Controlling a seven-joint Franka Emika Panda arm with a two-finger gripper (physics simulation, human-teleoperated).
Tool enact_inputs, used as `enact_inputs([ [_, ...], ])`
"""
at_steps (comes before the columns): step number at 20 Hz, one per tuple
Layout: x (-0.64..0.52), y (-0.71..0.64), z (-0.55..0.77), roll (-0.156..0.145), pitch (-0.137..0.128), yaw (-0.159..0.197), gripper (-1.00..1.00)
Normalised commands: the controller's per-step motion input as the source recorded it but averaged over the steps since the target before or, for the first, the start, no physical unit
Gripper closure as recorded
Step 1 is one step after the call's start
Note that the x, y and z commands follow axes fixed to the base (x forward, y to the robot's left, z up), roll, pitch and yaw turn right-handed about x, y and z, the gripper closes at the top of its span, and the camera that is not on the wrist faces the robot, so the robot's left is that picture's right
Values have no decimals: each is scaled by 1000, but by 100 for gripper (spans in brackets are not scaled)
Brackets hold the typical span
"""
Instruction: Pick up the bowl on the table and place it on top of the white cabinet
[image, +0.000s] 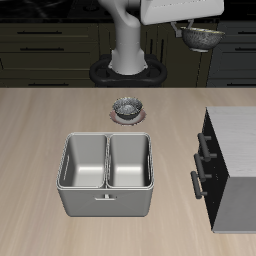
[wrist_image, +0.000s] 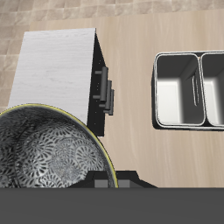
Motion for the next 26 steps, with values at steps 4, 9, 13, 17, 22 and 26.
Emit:
enact_inputs([
  [4,124,348,-11,10,13,-9,100],
  [9,15,398,-54,40,8,16,100],
  [13,2,441,-68,46,8,27,100],
  [17,48,186,-13,8,-1,10,100],
  [22,122,301,-12,14,6,2,100],
  [26,186,128,20,-15,-2,6,100],
])
